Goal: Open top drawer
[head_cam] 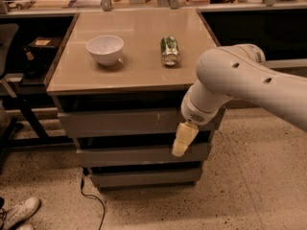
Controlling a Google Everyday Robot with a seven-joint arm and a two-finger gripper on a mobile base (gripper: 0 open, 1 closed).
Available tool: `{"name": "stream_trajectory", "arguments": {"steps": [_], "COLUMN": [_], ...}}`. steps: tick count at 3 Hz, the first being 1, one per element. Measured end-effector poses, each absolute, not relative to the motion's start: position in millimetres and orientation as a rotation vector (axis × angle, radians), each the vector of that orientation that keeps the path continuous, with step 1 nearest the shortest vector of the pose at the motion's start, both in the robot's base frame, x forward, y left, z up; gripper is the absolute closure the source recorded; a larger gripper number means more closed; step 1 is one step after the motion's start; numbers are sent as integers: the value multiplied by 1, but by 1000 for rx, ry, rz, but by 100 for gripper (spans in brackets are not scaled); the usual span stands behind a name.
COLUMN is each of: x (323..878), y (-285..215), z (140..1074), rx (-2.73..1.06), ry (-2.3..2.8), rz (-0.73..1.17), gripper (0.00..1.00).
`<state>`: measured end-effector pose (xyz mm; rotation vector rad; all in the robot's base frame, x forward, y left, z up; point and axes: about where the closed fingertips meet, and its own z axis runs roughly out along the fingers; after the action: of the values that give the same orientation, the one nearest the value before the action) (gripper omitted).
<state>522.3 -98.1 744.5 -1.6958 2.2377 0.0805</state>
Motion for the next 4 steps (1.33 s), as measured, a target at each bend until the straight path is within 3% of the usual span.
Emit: {"name": "stream_trajectory", "arguments": {"steps": [4], "x": [589], "y": [-101], "z": [676], "rx": [-1745], "ry": [2222], "rz": [41], "gripper": [0]}}
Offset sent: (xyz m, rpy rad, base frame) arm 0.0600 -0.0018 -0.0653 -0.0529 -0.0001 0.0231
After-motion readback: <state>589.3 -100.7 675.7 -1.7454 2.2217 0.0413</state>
